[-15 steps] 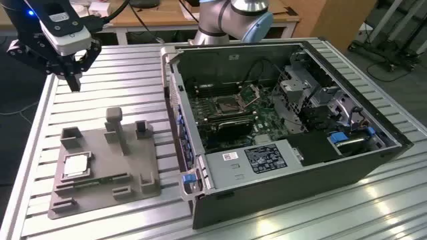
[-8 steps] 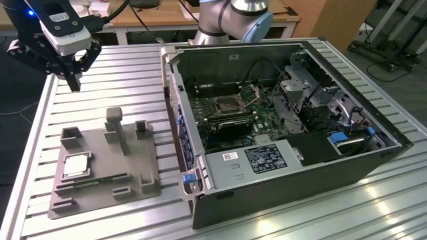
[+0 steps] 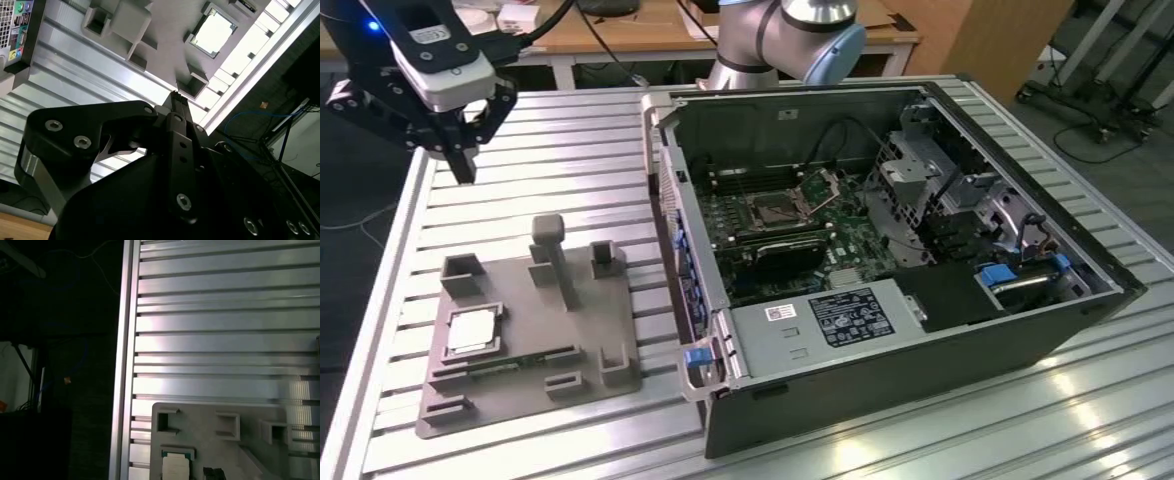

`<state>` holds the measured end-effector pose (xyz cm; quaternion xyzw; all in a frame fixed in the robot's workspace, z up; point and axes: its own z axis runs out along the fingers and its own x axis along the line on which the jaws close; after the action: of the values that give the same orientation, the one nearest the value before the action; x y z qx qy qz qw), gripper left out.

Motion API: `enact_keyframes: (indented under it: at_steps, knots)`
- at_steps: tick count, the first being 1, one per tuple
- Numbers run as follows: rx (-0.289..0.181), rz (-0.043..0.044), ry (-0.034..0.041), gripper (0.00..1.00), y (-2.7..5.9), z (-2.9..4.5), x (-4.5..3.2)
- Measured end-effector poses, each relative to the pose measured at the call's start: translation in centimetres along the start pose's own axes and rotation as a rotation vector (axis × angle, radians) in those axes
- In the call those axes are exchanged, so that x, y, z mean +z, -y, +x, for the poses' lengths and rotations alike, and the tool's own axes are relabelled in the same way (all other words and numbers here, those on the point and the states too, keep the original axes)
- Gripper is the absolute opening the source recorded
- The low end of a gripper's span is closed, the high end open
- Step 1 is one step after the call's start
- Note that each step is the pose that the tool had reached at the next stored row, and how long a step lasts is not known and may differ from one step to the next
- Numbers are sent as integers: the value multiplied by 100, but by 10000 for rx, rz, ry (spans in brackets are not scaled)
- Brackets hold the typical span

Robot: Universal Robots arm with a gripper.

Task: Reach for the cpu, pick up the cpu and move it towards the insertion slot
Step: 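Reach for the cpu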

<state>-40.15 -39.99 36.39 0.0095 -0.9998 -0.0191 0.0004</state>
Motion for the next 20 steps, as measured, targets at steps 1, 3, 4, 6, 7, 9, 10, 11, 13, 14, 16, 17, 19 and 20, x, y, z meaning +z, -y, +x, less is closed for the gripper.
enact_keyframes:
  at_steps: [1, 3, 4, 6, 7, 9, 10, 11, 13, 14, 16, 17, 19, 20]
  knots:
    - [0, 0, -1, 11, 0, 6, 0]
    - [-1, 0, -1, 11, 0, 20, 0]
    - [-1, 0, -1, 11, 0, 27, 0]
    - [-1, 0, 0, 11, -1, 43, 0]
    - [-1, 0, 0, 11, -1, 50, 0]
    - [-2, 0, 0, 11, -1, 62, 0]
    - [-1, 1, -1, 11, -1, 67, -1]
    - [-1, 0, 0, 11, -1, 70, 0]
    - [-1, 0, -1, 11, -1, 74, 0]
    - [-1, 0, 0, 11, -1, 79, 0]
    - [-1, 0, 0, 11, -1, 83, 0]
    - [-1, 0, 0, 11, -1, 85, 0]
    - [1, 1, -1, 11, -2, 98, -1]
    - [-1, 0, 0, 11, -2, 104, 0]
